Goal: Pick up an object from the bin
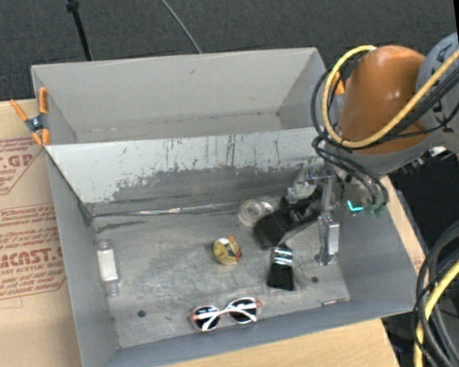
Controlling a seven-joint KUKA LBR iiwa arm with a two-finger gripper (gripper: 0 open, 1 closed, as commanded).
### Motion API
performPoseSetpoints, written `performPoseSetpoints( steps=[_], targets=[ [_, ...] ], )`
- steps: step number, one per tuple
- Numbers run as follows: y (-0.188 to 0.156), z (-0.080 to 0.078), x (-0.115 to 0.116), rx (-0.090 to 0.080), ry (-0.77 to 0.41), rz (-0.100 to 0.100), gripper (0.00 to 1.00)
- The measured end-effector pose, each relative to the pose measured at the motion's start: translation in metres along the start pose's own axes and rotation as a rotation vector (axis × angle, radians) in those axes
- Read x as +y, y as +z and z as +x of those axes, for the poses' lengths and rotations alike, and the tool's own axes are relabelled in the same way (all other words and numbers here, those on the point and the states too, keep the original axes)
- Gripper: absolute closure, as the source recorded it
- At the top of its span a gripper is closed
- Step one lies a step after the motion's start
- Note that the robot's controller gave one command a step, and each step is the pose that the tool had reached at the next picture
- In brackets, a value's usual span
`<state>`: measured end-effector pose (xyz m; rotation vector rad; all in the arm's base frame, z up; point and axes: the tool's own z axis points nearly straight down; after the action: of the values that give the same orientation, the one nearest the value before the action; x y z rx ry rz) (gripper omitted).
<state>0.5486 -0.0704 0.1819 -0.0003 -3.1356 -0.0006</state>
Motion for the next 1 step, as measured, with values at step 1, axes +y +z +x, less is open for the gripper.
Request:
performPoseSetpoints(
  steps=[1],
  targets=[
    [-0.0042, -0.0018, 0.0003, -0.008, -0.001, 0.001, 0.00]
  ],
)
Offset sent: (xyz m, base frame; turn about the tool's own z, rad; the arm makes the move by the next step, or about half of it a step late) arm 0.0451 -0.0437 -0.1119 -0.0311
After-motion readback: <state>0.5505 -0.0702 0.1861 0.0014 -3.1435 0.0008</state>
